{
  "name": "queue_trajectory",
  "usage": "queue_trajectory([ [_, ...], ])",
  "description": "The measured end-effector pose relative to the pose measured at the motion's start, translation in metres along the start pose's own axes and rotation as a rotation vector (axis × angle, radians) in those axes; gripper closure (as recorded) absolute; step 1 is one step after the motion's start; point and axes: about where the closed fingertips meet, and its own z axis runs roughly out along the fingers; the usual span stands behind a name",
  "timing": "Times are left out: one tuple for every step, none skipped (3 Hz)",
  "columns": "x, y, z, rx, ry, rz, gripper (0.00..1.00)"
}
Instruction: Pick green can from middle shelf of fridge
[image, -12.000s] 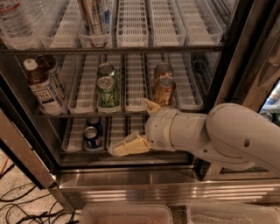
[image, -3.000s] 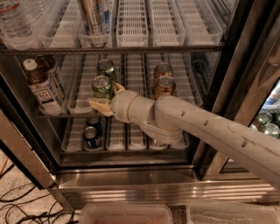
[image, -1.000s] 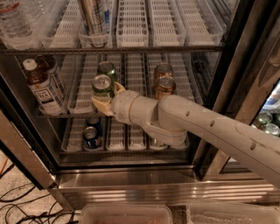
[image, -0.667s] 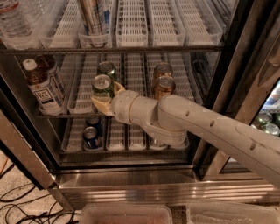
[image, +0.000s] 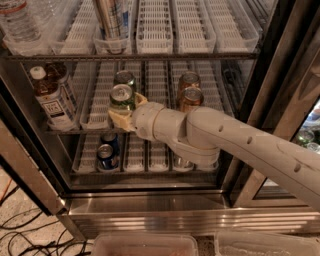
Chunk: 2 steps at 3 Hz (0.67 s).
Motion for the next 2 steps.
queue_trajectory([
  [0.002, -0.001, -0.001, -0.003, 0.008, 0.013, 1.00],
  [-0.007, 0.009, 0.007, -0.047, 0.022, 0.024, 1.00],
])
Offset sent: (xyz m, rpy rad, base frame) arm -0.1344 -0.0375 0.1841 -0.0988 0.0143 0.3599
